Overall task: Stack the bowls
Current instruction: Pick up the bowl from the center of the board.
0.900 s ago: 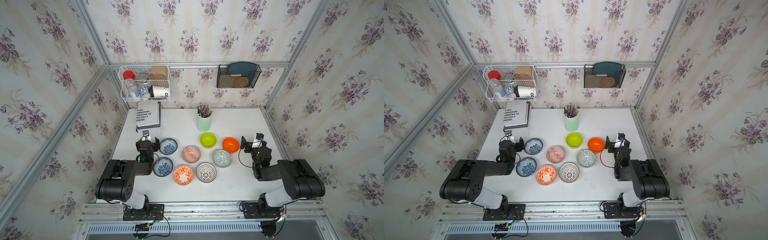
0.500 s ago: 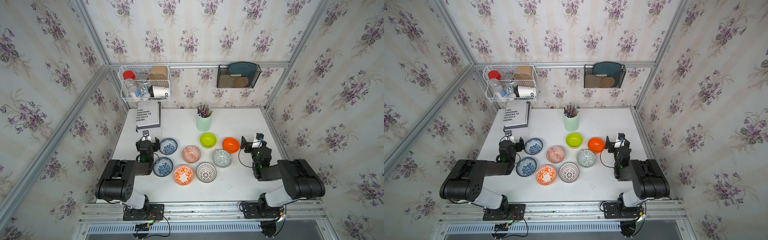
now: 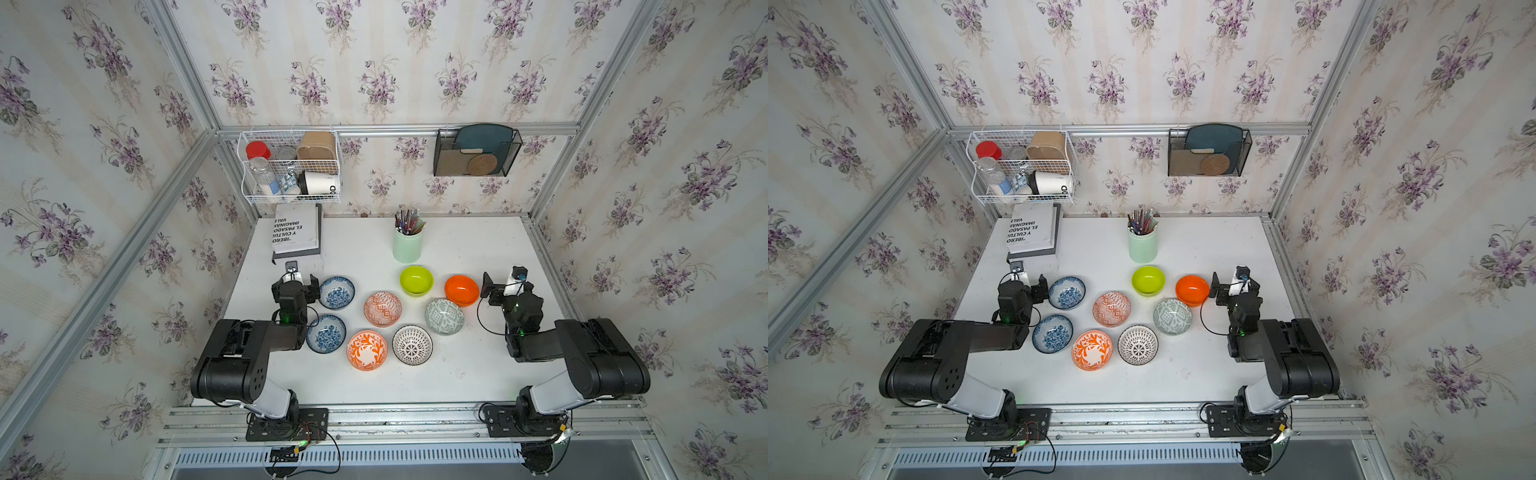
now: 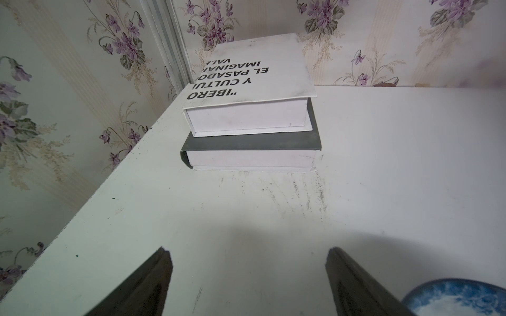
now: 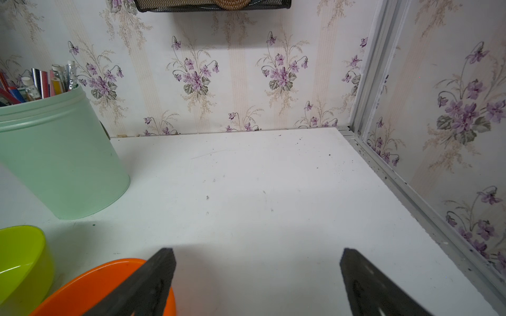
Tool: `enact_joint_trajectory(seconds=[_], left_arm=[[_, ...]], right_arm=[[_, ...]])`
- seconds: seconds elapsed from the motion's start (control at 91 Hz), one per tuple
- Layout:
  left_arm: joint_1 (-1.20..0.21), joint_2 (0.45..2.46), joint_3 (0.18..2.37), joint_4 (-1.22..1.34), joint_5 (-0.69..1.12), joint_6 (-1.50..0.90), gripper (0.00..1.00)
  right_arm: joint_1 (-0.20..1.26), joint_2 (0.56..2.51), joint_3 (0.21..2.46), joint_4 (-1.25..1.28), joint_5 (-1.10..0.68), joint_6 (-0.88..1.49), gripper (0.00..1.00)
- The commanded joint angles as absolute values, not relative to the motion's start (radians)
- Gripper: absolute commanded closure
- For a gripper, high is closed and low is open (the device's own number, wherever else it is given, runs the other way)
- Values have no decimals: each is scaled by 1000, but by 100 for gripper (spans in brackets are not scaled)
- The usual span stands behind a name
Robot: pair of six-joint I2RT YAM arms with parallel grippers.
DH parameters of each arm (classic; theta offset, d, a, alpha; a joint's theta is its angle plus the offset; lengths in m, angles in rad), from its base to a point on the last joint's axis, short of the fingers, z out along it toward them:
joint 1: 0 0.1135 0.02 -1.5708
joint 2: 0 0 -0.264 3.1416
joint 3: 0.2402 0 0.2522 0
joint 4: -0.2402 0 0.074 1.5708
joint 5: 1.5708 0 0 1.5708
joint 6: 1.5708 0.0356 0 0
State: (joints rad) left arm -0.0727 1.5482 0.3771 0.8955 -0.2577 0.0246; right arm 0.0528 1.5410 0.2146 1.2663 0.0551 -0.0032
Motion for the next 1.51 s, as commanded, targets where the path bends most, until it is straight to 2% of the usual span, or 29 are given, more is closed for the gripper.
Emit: enact_joint_trajectory(seconds=[0.0, 0.253, 0.429, 0.582, 0.714, 0.758, 0.813, 0.967, 1.066, 1.187, 1.253, 1.33, 1.439, 1.494], left_arm=[[-71, 1549, 383, 922, -259, 38, 8], [-71, 1550, 382, 926, -263, 35, 8], [-75, 1531, 319, 1038, -307, 21, 8], [-118, 1514, 291, 1078, -325, 74, 8], [-142, 1499, 278, 1101, -354, 96, 8], [-159, 1489, 293, 1089, -431, 98, 8], [-175, 1446, 315, 1011, -540, 81, 8], [-183, 1270, 359, 801, -598, 45, 8], [-184, 1155, 470, 499, -622, -73, 8], [-185, 1115, 698, -10, -709, -304, 8], [-186, 1123, 847, -328, -787, -483, 8], [-186, 1122, 985, -579, -775, -547, 8], [-184, 1089, 1046, -704, -705, -518, 8], [-174, 1064, 1039, -712, -605, -483, 8]], right_arm=[[54, 1543, 217, 1298, 48, -7, 0], [54, 1542, 217, 1296, 45, -8, 0], [55, 1539, 203, 1309, 52, -9, 0], [76, 1525, 141, 1441, 150, 0, 0], [88, 1496, 137, 1428, 170, -6, 0], [93, 1486, 136, 1419, 180, -12, 0], [96, 1465, 135, 1404, 189, -11, 0], [97, 1346, 152, 1261, 201, -6, 0], [96, 1241, 173, 1173, 184, -1, 0], [97, 1053, 173, 1098, 179, 105, 0], [95, 934, 198, 948, 240, 253, 0], [84, 824, 285, 555, 512, 617, 0], [5, 749, 313, 487, 296, 603, 0], [3, 740, 358, 394, 231, 636, 0]])
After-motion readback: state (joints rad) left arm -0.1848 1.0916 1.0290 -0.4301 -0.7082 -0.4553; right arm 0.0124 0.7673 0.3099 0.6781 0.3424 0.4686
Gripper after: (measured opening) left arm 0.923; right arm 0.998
